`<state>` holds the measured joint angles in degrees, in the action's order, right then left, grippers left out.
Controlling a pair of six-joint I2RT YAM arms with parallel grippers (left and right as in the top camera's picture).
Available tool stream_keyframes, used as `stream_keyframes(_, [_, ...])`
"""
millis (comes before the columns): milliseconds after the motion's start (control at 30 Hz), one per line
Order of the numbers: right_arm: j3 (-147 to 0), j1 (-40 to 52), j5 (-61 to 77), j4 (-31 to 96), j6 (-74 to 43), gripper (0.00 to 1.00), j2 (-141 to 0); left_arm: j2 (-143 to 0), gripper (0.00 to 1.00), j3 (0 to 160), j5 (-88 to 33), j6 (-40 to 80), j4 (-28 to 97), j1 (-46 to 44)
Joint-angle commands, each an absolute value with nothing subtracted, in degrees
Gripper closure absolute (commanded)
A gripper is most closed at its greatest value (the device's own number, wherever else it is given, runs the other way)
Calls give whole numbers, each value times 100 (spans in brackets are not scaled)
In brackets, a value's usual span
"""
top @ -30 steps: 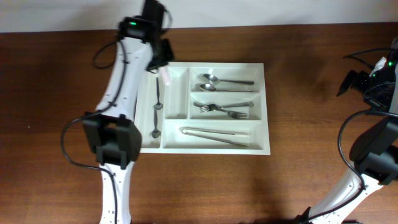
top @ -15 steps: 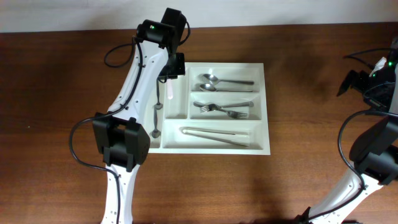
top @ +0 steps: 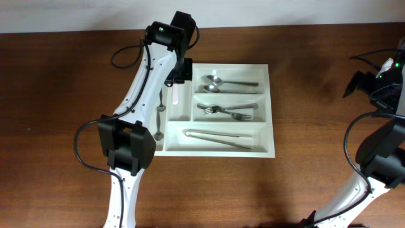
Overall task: Pack container
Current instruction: 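Lift the knife with the left gripper and carry it over the tray, then lower the knife into the second narrow compartment and open the left gripper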
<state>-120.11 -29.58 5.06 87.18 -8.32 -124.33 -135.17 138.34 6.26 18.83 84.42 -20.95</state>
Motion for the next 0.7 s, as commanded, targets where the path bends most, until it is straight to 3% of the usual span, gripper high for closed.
stream_keyframes(0, [-12092,-2932,539,8720,-790,1,-12289,-13393,57,13880,692,1791,8440,-2095])
stream_keyframes(100, [-12092,-2932,539,8720,-790,1,-12289,-13393,24,13880,692,1789,8407,-2095])
stream_keyframes(233, [-12092,-2932,539,8720,-790,1,-12289,-13393,1,13880,694,1789,8401,-2095])
stream_keyframes(500, [-12092,-2932,539,8720,-790,1,-12289,-12807,1,14108,803,1887,8412,-1782])
stream_keyframes(667, [-12092,-2932,539,8720,-790,1,-12289,-12009,1,14105,1575,2620,9507,-1229])
